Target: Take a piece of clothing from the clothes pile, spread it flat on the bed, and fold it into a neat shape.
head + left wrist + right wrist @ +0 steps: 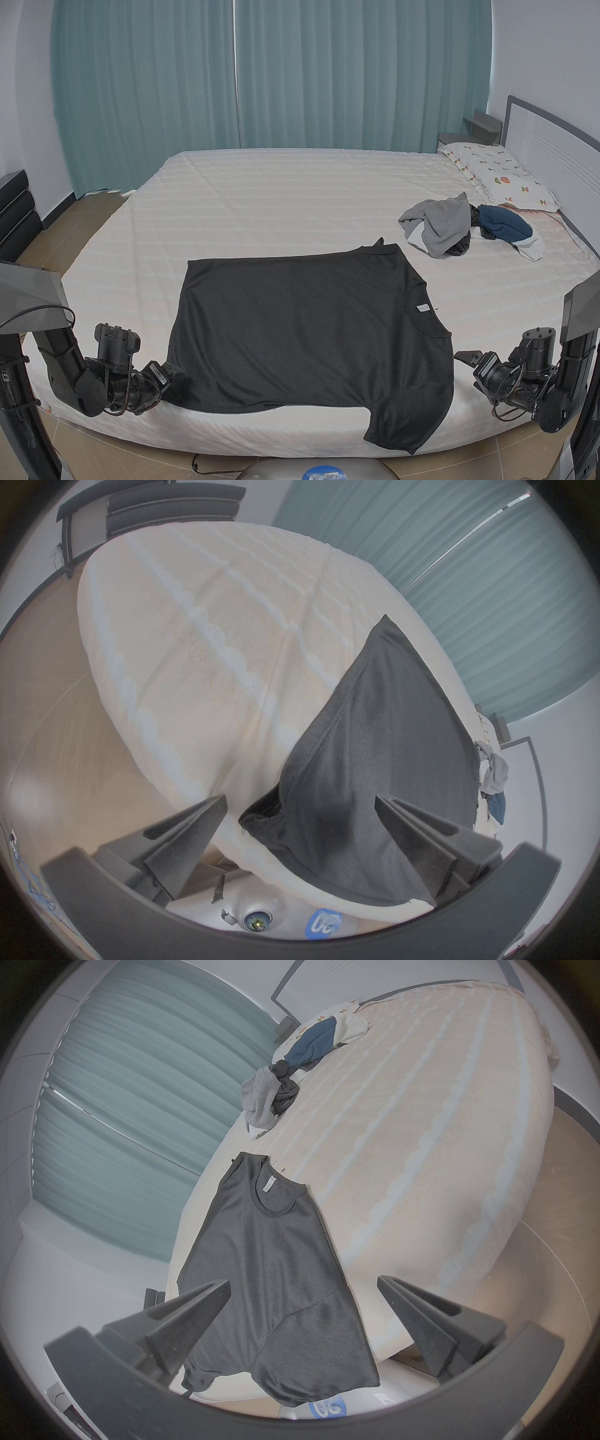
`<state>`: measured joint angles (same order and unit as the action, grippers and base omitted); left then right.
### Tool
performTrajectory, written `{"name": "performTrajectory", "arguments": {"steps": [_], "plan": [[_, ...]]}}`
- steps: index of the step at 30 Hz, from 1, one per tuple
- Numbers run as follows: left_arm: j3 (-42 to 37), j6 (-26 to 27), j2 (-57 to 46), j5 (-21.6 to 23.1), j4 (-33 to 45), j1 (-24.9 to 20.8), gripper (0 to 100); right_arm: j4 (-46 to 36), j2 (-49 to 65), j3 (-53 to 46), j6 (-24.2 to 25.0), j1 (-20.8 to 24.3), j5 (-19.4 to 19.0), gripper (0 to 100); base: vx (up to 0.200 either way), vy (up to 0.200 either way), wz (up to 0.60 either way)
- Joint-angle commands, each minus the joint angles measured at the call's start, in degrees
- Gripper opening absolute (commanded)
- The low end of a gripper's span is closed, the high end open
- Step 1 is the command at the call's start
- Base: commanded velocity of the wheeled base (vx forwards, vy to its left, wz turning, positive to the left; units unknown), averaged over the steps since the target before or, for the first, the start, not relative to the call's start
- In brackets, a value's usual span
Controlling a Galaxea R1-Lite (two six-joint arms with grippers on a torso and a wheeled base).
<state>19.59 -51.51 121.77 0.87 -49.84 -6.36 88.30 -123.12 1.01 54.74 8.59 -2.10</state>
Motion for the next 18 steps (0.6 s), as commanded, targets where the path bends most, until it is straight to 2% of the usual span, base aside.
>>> {"name": "performTrajectory", "arguments": {"steps": [1,2,3,10,15,18], "plan": [[1.42,0.00,3.03,-1.92,0.00,-1.28,100,0.03,-0.19,-1.01,-0.07,0.11,-0.01,100,0.000,0.000,0.00],[1.42,0.00,3.12,-2.10,0.00,-1.46,100,0.03,-0.19,-1.01,-0.07,0.11,-0.01,100,0.000,0.000,0.00],[1.42,0.00,3.12,-2.10,0.00,-1.55,0,0.03,-0.10,-1.01,-0.07,0.11,-0.01,100,0.000,0.000,0.00],[-0.43,0.00,2.51,-2.71,0.35,-1.46,0,0.03,-0.19,-0.92,-0.16,-0.16,0.16,100,0.000,0.000,0.00],[-1.05,0.27,0.84,-6.49,0.62,-1.20,0,-0.76,-0.27,-0.92,-0.33,-0.16,0.25,100,0.000,0.000,0.00],[-2.36,2.73,0.04,-8.16,0.26,-1.11,0,-0.93,-0.80,-1.01,-0.51,-0.07,0.25,100,0.000,0.000,0.00]]}}
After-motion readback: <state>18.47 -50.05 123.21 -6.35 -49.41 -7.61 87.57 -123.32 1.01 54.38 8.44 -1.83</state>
